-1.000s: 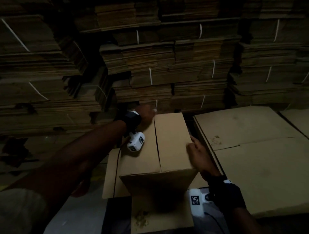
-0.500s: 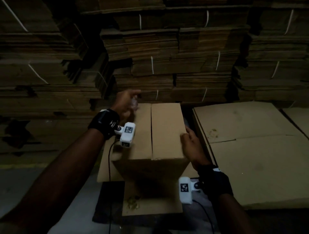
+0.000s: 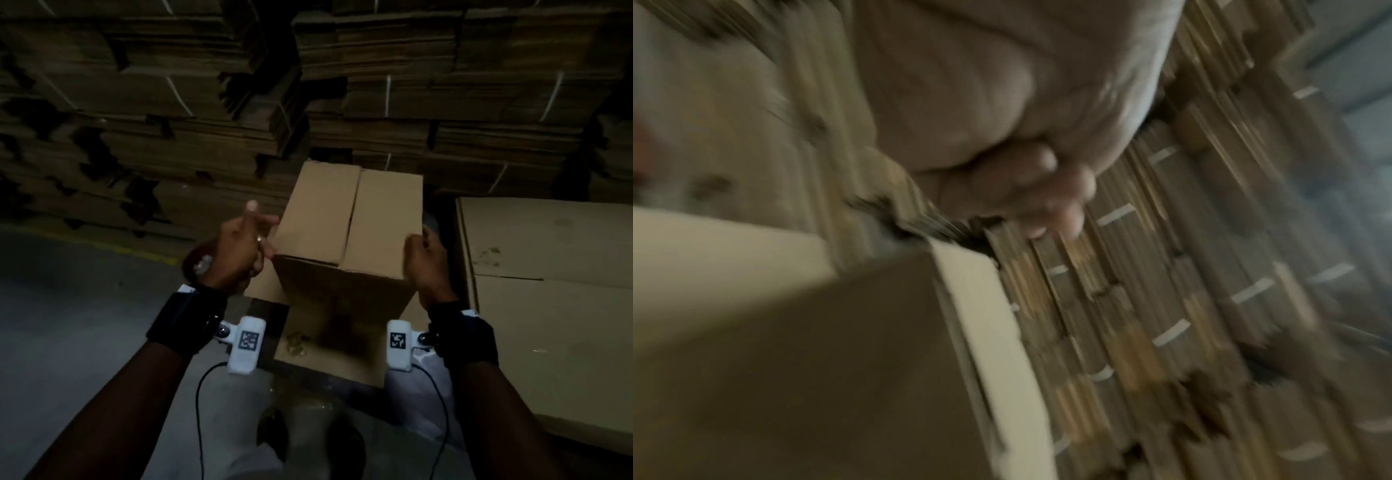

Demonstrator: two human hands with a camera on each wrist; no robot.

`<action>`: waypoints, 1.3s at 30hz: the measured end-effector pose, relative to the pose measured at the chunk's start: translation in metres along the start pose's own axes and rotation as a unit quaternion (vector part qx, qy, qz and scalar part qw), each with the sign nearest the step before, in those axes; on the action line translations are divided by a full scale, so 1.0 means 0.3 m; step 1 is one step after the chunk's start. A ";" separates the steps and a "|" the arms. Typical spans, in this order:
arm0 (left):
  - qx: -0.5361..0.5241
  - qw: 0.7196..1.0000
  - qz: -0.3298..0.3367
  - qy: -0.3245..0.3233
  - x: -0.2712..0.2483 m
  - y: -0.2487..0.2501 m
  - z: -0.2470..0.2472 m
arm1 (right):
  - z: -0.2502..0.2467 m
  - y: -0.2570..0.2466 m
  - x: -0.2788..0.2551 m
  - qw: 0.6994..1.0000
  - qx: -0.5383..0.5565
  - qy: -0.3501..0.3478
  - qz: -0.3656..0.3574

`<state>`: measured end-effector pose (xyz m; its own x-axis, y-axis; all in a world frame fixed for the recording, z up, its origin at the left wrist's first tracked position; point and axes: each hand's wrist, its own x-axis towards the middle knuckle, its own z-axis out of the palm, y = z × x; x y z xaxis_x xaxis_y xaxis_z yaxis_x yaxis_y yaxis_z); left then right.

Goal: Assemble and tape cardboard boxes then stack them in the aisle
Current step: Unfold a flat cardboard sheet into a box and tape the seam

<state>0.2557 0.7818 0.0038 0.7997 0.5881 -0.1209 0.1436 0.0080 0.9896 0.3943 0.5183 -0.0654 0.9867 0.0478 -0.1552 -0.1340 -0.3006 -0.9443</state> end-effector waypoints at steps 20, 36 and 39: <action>-0.066 0.996 -0.056 -0.035 -0.002 -0.282 -0.521 | 0.664 -0.196 -0.529 0.917 -0.093 0.011 -0.387; -0.078 0.979 -0.166 0.092 0.373 -0.510 -0.956 | 1.320 -0.162 -0.361 0.933 -0.123 -0.215 -0.263; -0.018 0.980 -0.161 0.111 0.612 -0.593 -1.053 | 1.488 -0.173 -0.266 0.940 -0.122 -0.210 -0.238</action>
<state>0.1928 1.1438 -0.1698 0.5692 0.7114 -0.4122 0.3444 0.2489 0.9052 0.2815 0.9552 -0.1334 0.7989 0.5895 0.1190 0.3894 -0.3562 -0.8494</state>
